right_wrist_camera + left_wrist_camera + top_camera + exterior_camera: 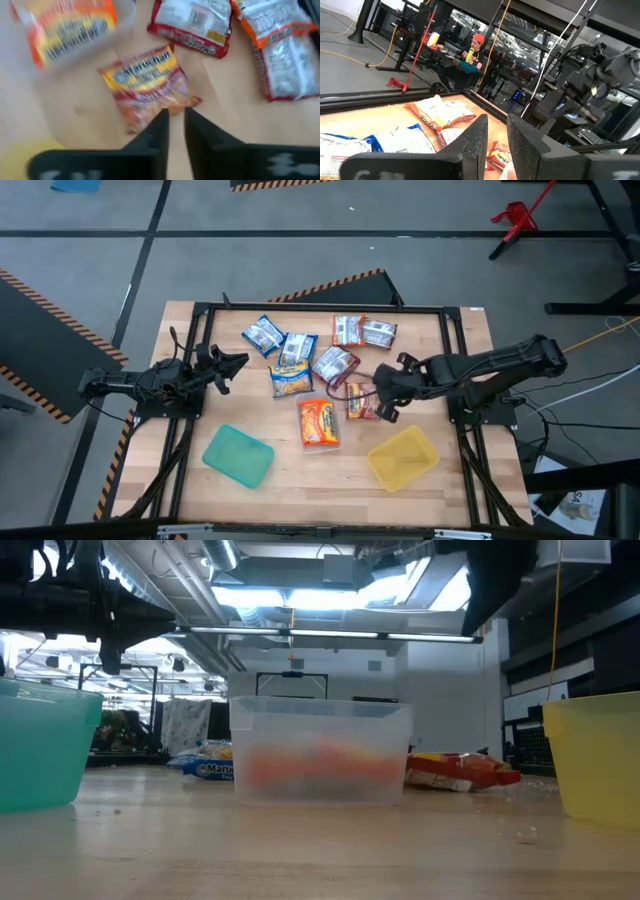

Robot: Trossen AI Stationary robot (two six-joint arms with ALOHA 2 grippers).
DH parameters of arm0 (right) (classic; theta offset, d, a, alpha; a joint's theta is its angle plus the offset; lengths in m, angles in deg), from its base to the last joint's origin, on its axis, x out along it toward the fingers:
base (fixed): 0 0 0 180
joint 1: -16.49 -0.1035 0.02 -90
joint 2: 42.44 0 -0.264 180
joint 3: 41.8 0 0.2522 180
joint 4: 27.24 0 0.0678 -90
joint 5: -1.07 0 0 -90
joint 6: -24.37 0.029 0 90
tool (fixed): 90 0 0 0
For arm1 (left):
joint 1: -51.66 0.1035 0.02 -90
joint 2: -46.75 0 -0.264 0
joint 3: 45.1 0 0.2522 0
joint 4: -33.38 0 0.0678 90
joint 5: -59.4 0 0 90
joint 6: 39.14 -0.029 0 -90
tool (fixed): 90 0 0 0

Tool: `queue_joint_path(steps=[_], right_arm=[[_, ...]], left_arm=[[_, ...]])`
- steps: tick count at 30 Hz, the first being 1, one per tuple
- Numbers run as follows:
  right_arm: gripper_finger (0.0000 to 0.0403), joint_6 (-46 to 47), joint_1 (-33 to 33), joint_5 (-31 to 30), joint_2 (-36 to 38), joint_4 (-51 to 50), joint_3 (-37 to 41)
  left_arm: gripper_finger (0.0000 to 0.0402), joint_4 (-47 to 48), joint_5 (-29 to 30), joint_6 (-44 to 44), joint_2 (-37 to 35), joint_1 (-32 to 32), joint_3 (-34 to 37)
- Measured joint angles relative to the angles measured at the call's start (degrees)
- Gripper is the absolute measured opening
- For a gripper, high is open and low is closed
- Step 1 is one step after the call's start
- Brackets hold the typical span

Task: Sort Maruchan noodles
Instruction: Put the bottom right red noodle pack into the yellow bin

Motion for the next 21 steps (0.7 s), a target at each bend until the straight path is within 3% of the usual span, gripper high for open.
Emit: queue_joint_path(steps=[7,12,16,21], right_arm=[[0.0224,-31.41,5.26,1.29,-2.31,1.05,4.95],[0.0331,-47.24,11.57,4.99,-4.2,7.73,11.37],[0.0369,-56.79,16.13,8.66,-6.36,14.14,15.27],[0.037,-64.46,20.86,11.35,-10.7,18.98,16.1]], left_arm=[[0.0066,0.92,0.0,-0.39,0.0,0.0,0.0],[0.0066,2.77,0.11,-0.35,0.0,-0.01,0.0],[0.0066,2.87,0.27,-0.37,0.01,0.0,0.0],[0.0066,3.0,1.68,-0.37,0.02,-0.01,0.0]])
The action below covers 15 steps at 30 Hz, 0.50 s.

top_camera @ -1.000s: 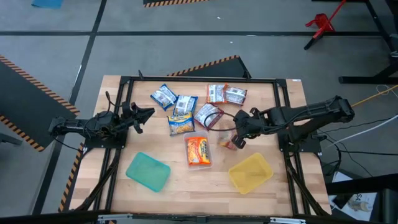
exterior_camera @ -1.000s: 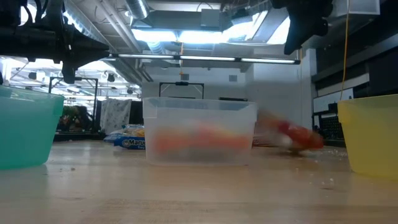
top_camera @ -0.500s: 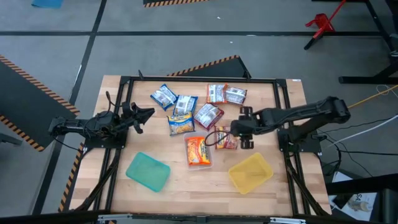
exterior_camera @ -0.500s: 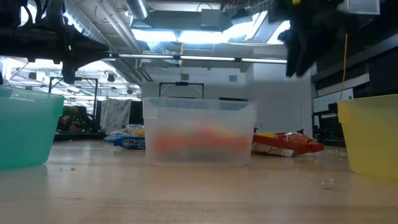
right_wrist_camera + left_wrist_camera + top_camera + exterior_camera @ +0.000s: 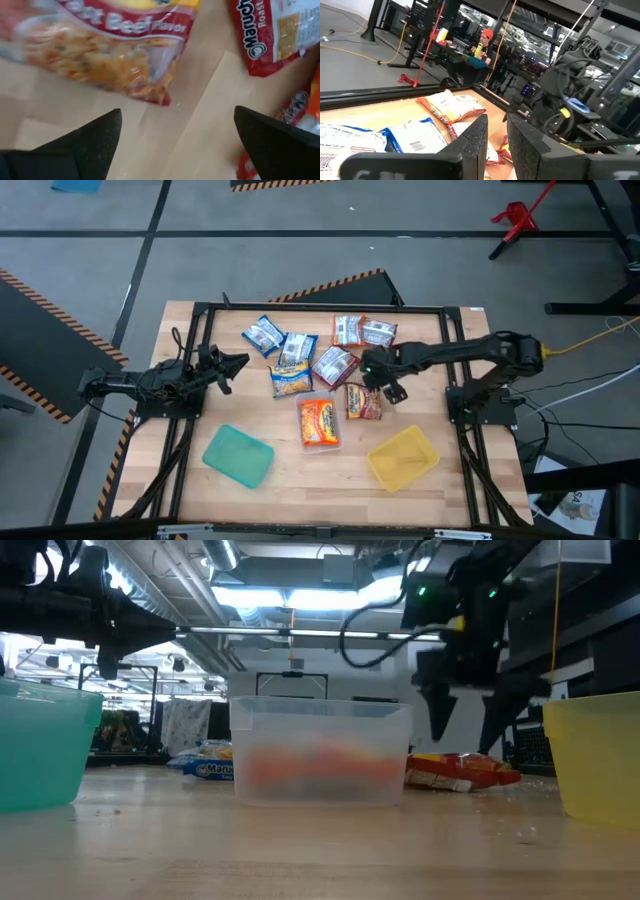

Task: Sort Maruchan noodles
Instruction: Put the bottom right red noodle pack into the yellow bin

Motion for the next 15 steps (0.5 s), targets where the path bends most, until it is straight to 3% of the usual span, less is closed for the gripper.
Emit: queue_joint_path(steps=[4,15], right_arm=[[0.0359,-3.32,1.34,4.79,-3.72,1.76,0.0],[0.0326,-6.08,0.83,7.59,-8.57,3.16,0.0]], left_arm=[[0.0066,0.07,-0.02,0.02,-0.02,0.0,0.0],[0.0066,0.68,2.26,-0.04,-0.01,0.01,0.0]])
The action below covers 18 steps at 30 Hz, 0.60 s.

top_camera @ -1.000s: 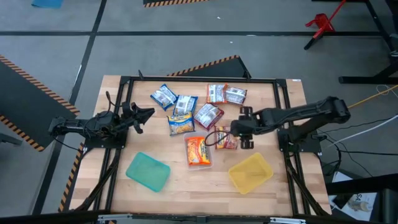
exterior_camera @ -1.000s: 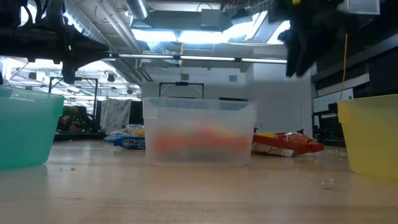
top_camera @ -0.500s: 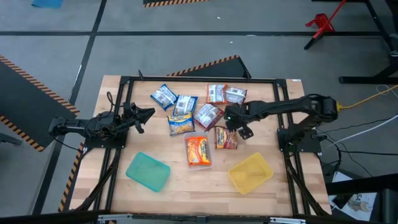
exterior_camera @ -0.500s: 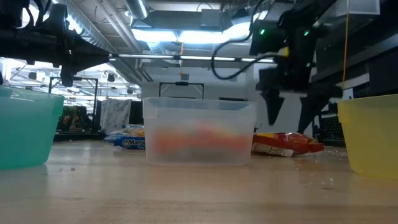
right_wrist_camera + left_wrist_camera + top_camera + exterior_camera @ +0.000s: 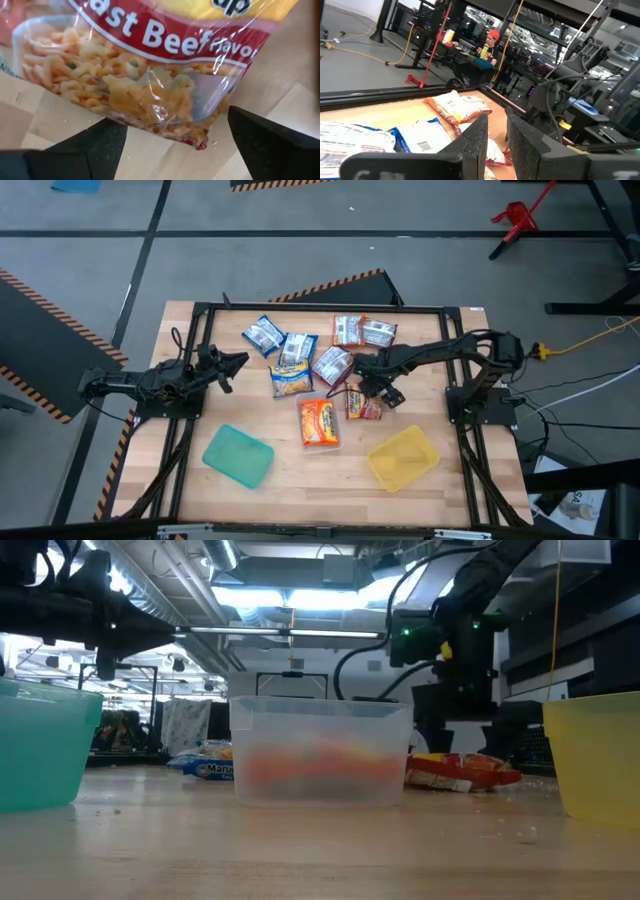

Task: Sort Maruchan noodles
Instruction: Put the bottom right red noodle pack into the yellow bin

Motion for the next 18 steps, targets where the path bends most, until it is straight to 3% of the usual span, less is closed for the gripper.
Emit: queue_joint_path(steps=[11,18], right_arm=[[0.0281,-1.8,-0.89,0.33,-0.16,1.01,-1.27],[0.018,-1.18,-0.89,0.86,-1.33,1.5,-1.33]], left_arm=[[0.0066,1.29,0.74,0.04,0.01,-0.01,0.0],[0.0066,1.31,0.79,0.06,0.01,0.01,0.0]])
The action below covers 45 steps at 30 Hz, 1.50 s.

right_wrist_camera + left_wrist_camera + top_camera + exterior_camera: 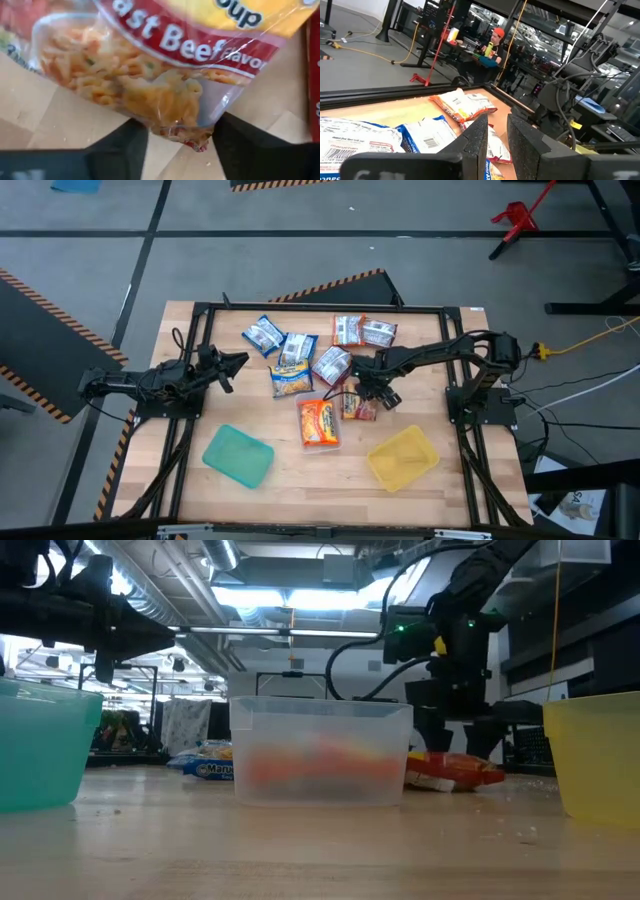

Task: Sort Maruchan noodles
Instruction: Put the bottom right red noodle pack into the yellow bin

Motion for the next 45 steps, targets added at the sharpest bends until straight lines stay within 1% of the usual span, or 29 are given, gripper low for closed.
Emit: queue_joint_path(steps=[4,8,10,14,19,32,38,45], right_arm=[[0.0102,0.57,0.0,0.2,-0.2,-0.08,-0.04],[0.0024,3.64,0.17,0.21,-0.2,0.22,-0.07],[0.0007,5.53,0.17,0.08,-0.2,0.21,-0.07],[0.0002,10.64,0.09,-0.83,-0.2,0.15,-0.07],[0.0,17.02,0.09,-0.39,0.81,-1.75,0.13],[0.0,34.28,0.05,1.19,12.89,-5.99,0.05],[0.0,41.46,-2.34,-0.43,17.78,-6.7,0.0],[0.0,49.94,-6.65,-2.59,21.07,-7.3,0.01]], left_arm=[[0.0066,0.02,0.0,0.02,0.0,-0.01,0.0],[0.0066,0.02,0.0,0.18,0.0,-0.02,0.0],[0.0066,0.02,0.0,0.33,0.0,-0.01,0.0],[0.0066,0.02,0.0,0.37,0.0,-0.01,0.0],[0.0066,0.04,-0.02,0.38,0.0,-0.02,0.0],[0.0066,0.04,-0.07,0.38,-0.02,-0.01,0.0],[0.0066,0.04,-0.06,0.36,-0.02,0.0,0.0],[0.0066,0.04,-0.05,0.36,-0.02,0.0,0.0]])
